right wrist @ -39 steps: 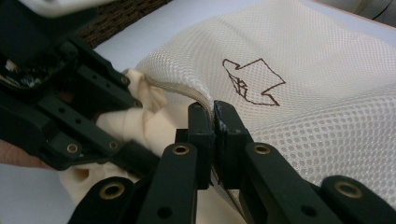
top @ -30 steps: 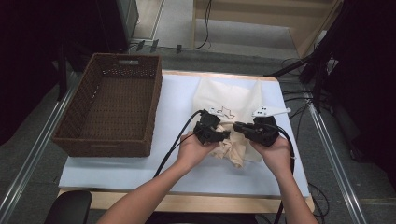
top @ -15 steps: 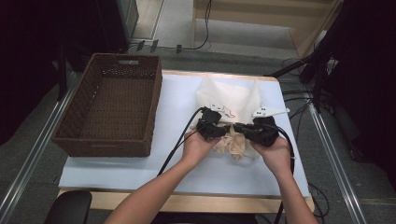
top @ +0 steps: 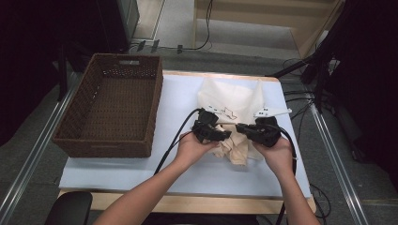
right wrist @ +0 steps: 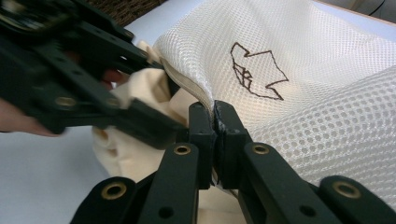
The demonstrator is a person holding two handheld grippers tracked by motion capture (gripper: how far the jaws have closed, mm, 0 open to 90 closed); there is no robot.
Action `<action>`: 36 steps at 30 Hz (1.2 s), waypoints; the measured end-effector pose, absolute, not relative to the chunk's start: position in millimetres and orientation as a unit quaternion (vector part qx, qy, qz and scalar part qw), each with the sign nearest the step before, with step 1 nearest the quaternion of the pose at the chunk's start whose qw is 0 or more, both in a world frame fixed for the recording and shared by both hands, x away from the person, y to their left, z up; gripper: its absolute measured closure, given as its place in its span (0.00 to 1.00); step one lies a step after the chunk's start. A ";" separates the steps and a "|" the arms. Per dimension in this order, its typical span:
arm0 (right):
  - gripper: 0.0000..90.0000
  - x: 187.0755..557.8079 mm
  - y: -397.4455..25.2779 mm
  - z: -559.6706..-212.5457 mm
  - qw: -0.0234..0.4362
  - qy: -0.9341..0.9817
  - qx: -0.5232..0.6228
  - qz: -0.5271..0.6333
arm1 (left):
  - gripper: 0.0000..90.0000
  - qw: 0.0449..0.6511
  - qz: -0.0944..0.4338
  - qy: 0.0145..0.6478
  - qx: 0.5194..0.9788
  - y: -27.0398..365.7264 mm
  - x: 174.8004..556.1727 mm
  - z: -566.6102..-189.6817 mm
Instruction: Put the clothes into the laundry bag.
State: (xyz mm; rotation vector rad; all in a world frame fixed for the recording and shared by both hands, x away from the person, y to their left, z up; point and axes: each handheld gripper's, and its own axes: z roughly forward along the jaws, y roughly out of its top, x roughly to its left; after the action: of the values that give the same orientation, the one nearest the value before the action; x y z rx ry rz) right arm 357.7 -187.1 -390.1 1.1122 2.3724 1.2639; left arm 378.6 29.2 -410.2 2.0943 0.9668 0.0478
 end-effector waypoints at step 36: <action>0.98 358.3 -185.9 -393.5 0.117 0.813 0.381 0.425 | 0.36 0.403 0.008 0.362 0.840 88.2 336.8 -429.2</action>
State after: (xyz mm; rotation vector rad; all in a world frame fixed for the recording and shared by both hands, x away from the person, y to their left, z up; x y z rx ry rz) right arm 358.3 -185.9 -393.5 1.1162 2.3795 1.2432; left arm 336.8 88.2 -429.2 2.1225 0.9151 0.0207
